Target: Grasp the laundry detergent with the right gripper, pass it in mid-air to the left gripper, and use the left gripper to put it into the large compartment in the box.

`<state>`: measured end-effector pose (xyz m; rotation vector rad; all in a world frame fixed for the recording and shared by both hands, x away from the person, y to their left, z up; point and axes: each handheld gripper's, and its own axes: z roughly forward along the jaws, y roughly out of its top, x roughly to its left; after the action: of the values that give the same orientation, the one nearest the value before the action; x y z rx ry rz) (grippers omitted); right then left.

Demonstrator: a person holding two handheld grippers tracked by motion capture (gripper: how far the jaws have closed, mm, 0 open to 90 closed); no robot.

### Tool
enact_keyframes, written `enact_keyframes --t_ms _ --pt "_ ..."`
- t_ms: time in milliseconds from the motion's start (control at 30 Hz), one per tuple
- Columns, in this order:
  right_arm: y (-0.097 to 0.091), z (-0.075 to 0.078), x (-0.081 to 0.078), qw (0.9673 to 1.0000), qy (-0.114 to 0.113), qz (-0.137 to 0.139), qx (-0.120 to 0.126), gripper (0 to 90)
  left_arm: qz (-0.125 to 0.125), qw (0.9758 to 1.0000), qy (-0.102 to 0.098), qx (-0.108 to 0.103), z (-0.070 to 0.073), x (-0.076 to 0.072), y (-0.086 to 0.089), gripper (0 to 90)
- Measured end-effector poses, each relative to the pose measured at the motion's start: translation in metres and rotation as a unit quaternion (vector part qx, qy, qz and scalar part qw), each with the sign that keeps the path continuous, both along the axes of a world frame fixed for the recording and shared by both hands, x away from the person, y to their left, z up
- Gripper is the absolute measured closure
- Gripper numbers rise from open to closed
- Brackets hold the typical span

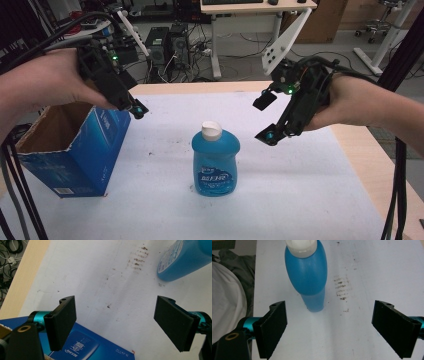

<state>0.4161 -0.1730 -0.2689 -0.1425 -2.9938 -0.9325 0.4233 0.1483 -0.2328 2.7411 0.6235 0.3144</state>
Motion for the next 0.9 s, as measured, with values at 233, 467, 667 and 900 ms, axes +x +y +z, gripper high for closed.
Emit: enact_keyframes --t_ms 233,467,667,900 --pt "0.006 -0.017 -0.002 0.9999 0.010 0.007 0.004 12.3 -0.004 1.0000 -0.001 0.000 -0.001 -0.001 -0.001 18.3" --pt "0.014 -0.037 -0.005 0.9998 0.018 0.012 0.003 12.3 -0.004 1.0000 0.002 -0.001 -0.003 -0.001 -0.001 18.3" --pt "0.022 -0.048 -0.008 0.9997 0.018 0.014 0.010 12.3 -0.004 1.0000 0.002 -0.005 -0.005 -0.002 -0.002 18.3" --pt "0.033 -0.059 -0.009 0.9995 0.021 0.021 0.013 12.3 -0.006 1.0000 0.002 -0.002 -0.006 -0.003 -0.002 18.3"
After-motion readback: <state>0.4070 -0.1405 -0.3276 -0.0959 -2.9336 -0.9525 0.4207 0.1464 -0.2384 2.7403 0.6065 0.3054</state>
